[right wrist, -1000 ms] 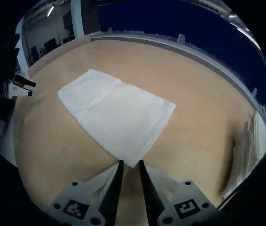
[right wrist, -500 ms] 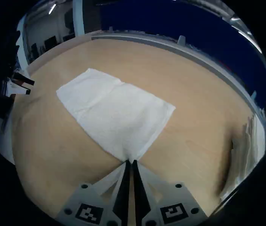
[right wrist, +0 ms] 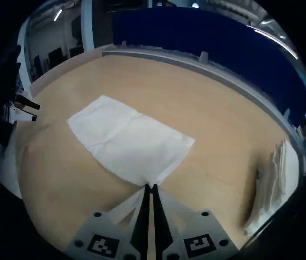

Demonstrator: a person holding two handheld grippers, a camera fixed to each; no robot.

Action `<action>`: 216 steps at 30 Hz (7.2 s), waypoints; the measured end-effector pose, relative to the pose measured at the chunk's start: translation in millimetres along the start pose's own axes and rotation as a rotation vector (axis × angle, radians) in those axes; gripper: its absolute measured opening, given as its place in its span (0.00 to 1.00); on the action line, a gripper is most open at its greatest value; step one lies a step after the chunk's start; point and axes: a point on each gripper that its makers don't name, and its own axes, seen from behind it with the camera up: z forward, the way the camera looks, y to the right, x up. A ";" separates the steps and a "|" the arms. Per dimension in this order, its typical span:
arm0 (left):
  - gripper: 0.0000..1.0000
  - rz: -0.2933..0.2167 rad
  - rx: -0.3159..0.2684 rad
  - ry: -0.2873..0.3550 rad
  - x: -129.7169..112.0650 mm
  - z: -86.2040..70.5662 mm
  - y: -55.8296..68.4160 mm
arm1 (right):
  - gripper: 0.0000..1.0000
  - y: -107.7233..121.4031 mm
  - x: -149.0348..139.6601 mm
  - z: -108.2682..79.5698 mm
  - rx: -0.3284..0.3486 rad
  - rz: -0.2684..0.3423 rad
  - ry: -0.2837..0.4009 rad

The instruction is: Fold towel

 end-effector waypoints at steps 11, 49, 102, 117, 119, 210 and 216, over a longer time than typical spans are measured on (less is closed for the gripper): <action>0.92 -0.006 -0.005 0.025 5.0 -7.1 -0.6 | 0.05 -3.5 69.6 -19.9 -0.014 -0.069 0.093; 0.92 -0.084 0.032 0.097 -0.5 -42.6 -12.8 | 0.05 -167.2 141.0 74.6 0.217 -0.333 0.114; 0.92 -0.103 0.031 0.102 -7.0 -48.2 -8.9 | 0.87 -129.4 61.8 67.8 0.087 -0.116 0.035; 0.92 -0.097 0.025 0.102 -3.3 -47.9 -5.2 | 0.56 -123.4 27.9 76.5 0.083 -0.067 -0.039; 0.92 -0.098 0.023 0.102 -3.2 -47.1 -4.8 | 0.51 -124.2 27.7 76.6 0.087 -0.064 -0.038; 0.92 -0.045 -0.010 0.156 39.1 -56.5 47.2 | 0.04 141.9 195.0 -151.1 -0.260 -0.024 0.331; 0.92 -0.040 -0.007 0.150 43.4 -52.7 54.7 | 0.04 198.9 191.4 -161.9 -0.307 -0.009 0.317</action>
